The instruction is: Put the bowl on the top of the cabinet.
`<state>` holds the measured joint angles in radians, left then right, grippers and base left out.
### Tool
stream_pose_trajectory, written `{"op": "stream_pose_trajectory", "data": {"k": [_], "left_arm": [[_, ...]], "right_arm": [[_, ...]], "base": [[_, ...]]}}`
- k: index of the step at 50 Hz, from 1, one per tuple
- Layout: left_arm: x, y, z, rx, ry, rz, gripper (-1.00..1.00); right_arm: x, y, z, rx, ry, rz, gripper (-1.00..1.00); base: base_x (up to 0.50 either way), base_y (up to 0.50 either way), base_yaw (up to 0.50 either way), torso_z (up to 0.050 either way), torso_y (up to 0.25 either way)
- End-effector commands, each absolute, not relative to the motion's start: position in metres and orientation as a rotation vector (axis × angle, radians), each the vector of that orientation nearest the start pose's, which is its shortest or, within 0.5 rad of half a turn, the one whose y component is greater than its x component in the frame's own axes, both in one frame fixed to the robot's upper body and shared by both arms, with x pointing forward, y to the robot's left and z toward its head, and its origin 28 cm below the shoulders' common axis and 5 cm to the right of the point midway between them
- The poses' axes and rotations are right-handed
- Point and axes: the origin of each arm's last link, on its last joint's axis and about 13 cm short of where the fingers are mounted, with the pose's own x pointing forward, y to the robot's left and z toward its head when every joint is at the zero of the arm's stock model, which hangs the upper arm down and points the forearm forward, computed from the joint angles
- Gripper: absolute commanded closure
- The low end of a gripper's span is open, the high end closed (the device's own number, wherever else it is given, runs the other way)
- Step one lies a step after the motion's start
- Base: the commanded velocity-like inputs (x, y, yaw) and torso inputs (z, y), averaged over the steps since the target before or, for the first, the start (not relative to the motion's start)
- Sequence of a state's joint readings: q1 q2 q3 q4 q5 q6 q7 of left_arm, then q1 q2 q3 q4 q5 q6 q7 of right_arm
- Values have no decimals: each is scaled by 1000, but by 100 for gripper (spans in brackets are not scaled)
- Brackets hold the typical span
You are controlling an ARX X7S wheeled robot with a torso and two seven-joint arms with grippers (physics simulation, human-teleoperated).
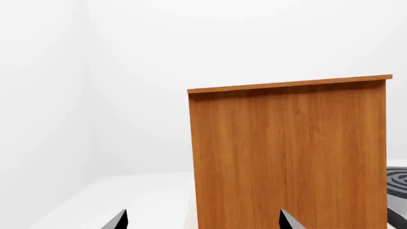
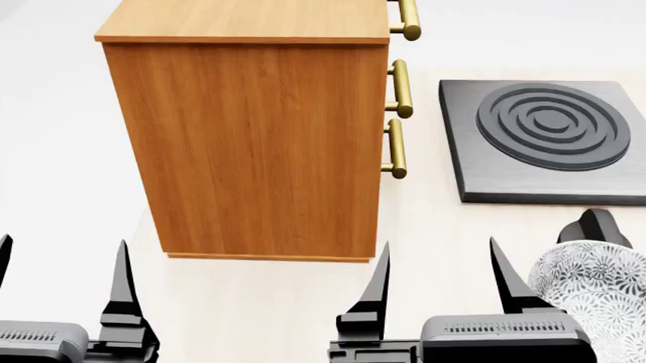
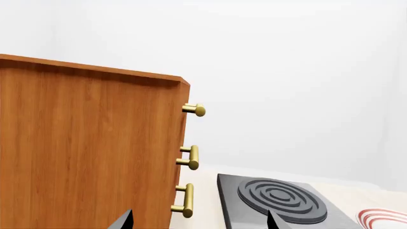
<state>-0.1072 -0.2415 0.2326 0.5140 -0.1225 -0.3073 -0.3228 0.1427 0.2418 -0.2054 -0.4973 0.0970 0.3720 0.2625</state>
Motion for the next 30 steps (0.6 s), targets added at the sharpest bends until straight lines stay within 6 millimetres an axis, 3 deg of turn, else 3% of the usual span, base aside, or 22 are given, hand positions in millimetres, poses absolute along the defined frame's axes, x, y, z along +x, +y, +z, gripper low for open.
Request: {"op": "stream_pose_trajectory", "data": {"k": [1,14,30], "left_arm": [[214,199,115,75,-279,25,-100],[214,198,116,75,-280,25,-100],[215,198,114,72,-277,24,-100]], "right_arm": [[222,-97,117,-127,-243,-13,-100],[222,-98,117,-125,-246,-15,-100],[220,-98,115,-204,-235,-67,-100]], "base": [[266,12,0,0,0],[483,66,0,0,0],[20,0,0,0,1]]}}
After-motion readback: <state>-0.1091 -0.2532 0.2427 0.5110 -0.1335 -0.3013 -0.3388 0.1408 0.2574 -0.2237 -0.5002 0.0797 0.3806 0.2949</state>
